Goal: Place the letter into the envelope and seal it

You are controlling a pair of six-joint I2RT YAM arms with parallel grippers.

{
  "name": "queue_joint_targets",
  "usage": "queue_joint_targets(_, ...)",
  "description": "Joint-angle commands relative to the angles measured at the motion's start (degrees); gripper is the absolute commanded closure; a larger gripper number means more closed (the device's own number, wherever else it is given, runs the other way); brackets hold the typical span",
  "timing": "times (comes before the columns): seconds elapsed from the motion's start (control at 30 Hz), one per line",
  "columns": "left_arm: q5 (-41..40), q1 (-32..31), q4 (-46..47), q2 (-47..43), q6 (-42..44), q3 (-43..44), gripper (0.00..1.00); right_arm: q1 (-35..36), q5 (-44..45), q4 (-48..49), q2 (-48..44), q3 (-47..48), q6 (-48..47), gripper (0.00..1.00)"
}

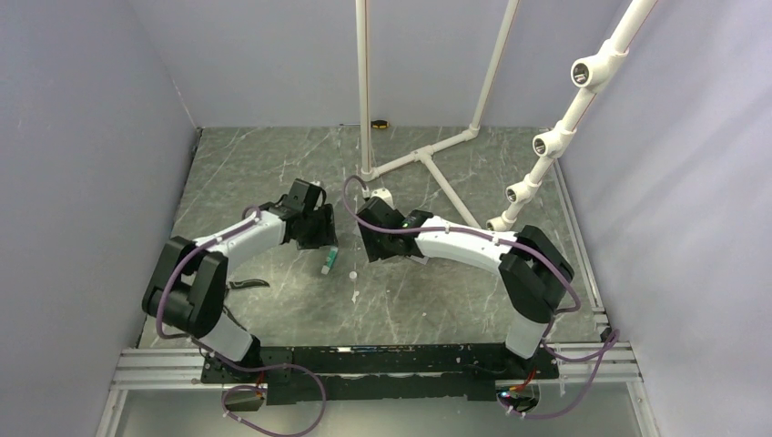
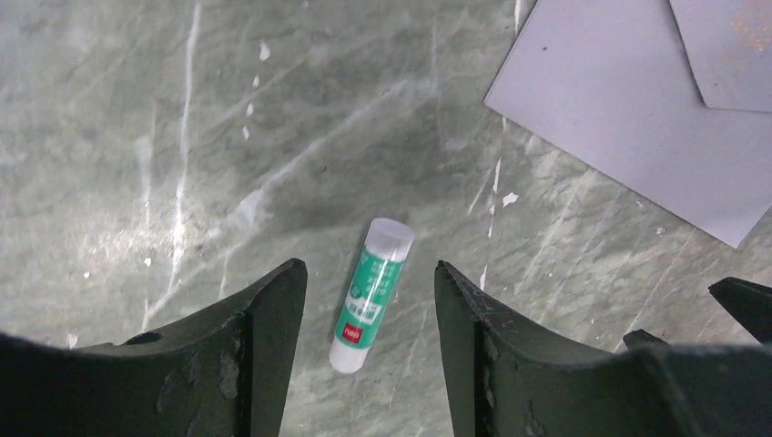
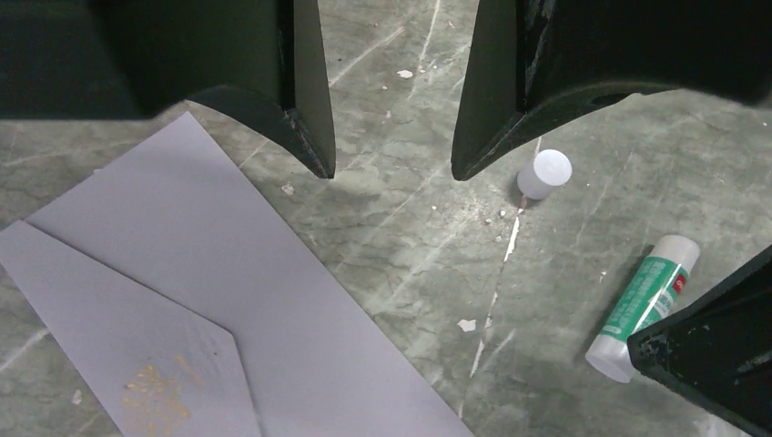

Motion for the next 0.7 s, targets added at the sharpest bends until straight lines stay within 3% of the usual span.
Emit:
queue_joint_targets(0.0, 3.47, -0.2, -1.1, 3.44, 4.3, 3.11, 0.41, -0.77, 1.45, 1.15, -2.58, -1.25, 1.23, 0.46)
queue_joint_targets(0.17, 0.86, -3.3, -4.0, 6.11, 5.36, 5.18, 0.43, -1.72, 1.04, 1.31, -2.17, -1.46, 0.83, 0.47)
queue_joint_targets(0.5, -8.82, -7.08, -11.32, 13.48, 2.68, 9.66, 0.66, -3.61, 0.01, 1.98, -1.5, -1.17, 0.01, 0.48)
queue_joint_targets(0.6, -8.74, -7.31, -12.05, 15.31, 2.16, 10.26, 0.77, -4.17, -0.04, 1.98, -1.64, -1.34, -0.16, 0.48)
queue_joint_targets(0.67, -8.05, -7.33, -11.94, 15.87, 2.05, 10.58, 0.9, -4.57, -0.21, 1.98, -1.95, -1.51, -0.27, 0.48)
